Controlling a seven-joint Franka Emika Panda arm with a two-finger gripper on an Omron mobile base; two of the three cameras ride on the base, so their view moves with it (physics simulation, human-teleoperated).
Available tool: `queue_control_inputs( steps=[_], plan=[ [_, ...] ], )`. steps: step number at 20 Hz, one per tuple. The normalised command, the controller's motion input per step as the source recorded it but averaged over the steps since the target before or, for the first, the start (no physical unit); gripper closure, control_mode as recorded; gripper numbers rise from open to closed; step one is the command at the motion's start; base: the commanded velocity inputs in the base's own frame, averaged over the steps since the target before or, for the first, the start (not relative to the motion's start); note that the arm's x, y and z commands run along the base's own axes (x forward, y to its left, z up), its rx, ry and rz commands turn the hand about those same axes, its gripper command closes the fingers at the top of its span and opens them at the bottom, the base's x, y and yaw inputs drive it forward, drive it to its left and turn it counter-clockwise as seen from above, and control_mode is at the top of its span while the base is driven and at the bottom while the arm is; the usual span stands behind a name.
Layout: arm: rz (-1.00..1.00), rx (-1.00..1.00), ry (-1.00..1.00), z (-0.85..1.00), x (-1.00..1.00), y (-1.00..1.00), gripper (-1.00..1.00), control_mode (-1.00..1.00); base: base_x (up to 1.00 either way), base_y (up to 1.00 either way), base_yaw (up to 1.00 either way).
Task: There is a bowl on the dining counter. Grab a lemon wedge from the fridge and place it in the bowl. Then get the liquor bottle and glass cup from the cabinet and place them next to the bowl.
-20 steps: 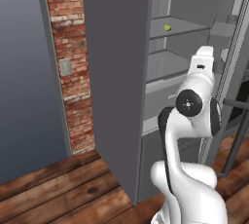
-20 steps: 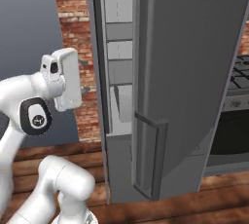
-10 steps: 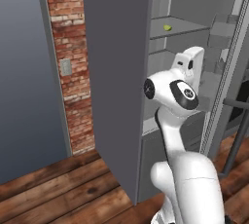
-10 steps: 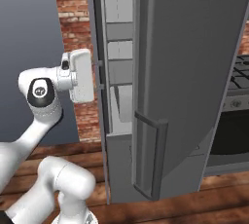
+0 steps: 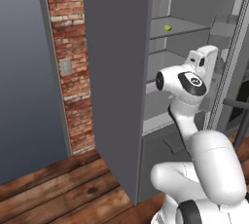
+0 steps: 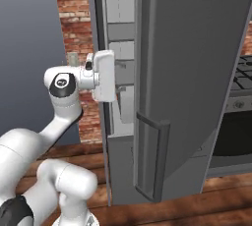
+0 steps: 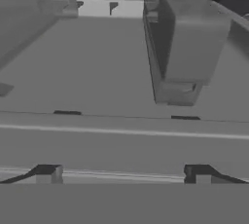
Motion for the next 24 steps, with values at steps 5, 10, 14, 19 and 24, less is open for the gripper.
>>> queue_control_inputs(
  steps=[5,10,14,19,24],
  plan=[
    [0.00,0.05,-0.12,0.00,-0.20,-0.85,-1.00,-1.00,0.00,0.00,0.00],
    [0.00,0.05,-0.17,0.00,-0.40,-0.86,-1.00,-1.00,0.00,0.00,0.00],
    [0.00,0.07,-0.13,0.00,-0.27,-0.96,-1.00,-1.00,0.00,0.00,0.00],
    [0.07,0.16,-0.09,0.00,-0.02,-1.00,-1.00,-1.00,0.00,0.00,0.00],
    [0.10,0.17,-0.09,0.01,-0.05,-1.00,-1.00,-1.00,0.00,0.00,0.00]
  ],
)
